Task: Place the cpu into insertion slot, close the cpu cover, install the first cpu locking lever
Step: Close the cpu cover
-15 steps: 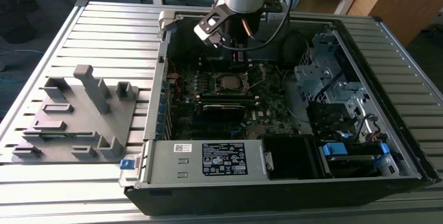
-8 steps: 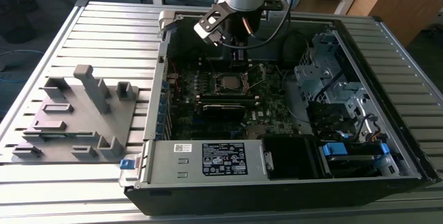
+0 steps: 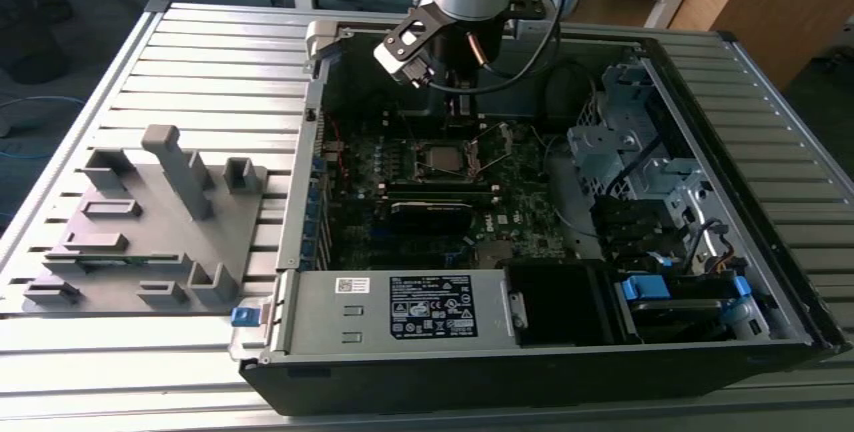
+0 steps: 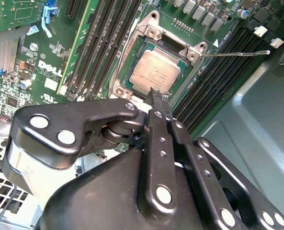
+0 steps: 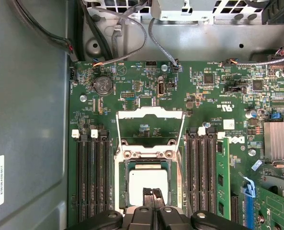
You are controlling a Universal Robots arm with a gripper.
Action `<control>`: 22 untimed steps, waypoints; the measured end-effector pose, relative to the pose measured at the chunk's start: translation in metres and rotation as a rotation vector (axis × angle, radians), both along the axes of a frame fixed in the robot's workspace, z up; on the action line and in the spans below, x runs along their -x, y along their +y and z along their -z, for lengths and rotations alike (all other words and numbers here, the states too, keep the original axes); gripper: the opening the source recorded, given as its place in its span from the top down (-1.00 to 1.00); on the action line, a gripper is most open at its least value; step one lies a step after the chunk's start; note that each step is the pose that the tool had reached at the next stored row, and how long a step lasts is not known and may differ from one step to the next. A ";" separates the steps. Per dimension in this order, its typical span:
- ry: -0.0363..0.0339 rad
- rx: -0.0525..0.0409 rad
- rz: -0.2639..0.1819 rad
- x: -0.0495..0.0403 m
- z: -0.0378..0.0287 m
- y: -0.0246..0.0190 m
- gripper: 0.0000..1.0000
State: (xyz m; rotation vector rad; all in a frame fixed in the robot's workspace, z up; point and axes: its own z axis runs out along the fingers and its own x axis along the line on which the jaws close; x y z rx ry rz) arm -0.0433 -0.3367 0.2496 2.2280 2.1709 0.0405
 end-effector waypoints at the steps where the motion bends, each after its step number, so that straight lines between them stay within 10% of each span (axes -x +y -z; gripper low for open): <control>1: 0.0000 0.0000 0.000 0.0000 0.0000 0.0000 0.80; 22: 0.0000 -0.0001 0.000 -0.0098 -0.0008 0.0000 0.80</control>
